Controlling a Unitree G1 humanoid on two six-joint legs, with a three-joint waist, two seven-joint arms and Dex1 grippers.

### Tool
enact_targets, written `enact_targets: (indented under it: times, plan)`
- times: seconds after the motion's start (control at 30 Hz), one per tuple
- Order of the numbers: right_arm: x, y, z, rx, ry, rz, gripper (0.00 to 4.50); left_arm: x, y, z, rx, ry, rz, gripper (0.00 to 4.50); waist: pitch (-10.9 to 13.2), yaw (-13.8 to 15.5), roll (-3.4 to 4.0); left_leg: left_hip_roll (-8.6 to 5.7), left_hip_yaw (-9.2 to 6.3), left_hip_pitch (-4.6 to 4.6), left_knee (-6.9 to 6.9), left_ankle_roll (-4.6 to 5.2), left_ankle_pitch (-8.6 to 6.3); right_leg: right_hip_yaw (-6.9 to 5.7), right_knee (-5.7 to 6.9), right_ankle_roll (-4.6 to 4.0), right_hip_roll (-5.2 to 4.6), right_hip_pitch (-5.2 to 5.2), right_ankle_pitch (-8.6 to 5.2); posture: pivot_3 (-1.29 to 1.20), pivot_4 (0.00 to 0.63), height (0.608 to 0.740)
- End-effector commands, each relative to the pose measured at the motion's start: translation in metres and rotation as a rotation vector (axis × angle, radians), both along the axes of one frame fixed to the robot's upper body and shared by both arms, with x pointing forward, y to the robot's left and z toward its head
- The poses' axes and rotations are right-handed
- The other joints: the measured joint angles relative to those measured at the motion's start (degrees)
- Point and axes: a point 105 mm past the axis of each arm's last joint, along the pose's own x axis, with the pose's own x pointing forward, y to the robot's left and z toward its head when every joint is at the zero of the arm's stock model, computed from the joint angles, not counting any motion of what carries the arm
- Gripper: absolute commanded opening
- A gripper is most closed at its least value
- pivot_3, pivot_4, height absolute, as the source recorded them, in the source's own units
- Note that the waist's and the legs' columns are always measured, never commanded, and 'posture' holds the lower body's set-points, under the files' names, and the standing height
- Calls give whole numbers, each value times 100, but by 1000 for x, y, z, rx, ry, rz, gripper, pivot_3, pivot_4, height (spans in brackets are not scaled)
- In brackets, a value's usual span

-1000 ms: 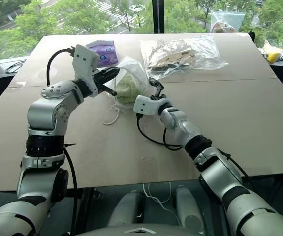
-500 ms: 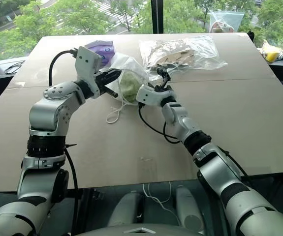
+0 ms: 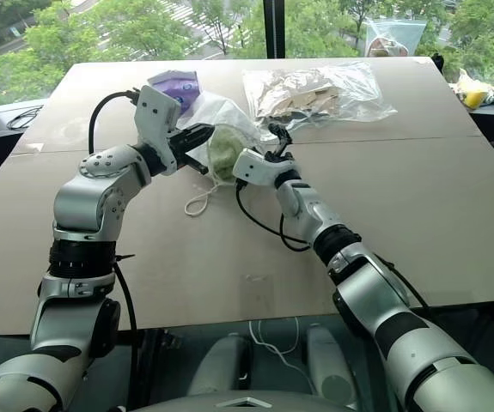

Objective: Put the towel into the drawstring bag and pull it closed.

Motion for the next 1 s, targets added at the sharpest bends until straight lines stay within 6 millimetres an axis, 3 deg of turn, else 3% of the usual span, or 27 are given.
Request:
enact_targets:
  times: [0.03, 0.2, 0.6, 0.8, 1.0]
  plan:
    - [-1, 6, 12, -62, -73, 18, 4433, -4, -1, 14, 1, -58, -13, 0, 0, -1, 0, 0, 0, 0, 0, 0, 0, 0, 0, 0, 0, 0, 0, 0, 150, 740]
    - [3, 5, -3, -116, -41, -4, 4433, -3, 0, 16, 4, -58, -12, 0, 0, -10, 0, 0, -1, 1, -2, 0, 0, 0, 0, 0, 1, 0, 0, 0, 150, 740]
    - [3, 14, 41, 17, -222, -5, 4433, -7, -5, 14, 15, -51, -30, 0, 0, -14, 0, 0, -1, 1, -4, -1, 0, 0, -1, -1, 0, -1, 0, 0, 150, 740]
    - [-12, 28, 39, -1, -290, 109, 4433, -6, -6, 16, 14, -55, -30, 0, 0, -42, 0, 0, -1, 1, -6, -1, 0, 0, -1, -1, 0, -1, 0, 0, 150, 740]
    - [-14, 12, 47, 63, -373, 72, 4433, -6, -9, 15, 9, -50, -36, 0, 0, -47, 0, -1, -2, 0, -5, -1, 1, 0, -1, -1, -1, -1, 0, 0, 150, 740]
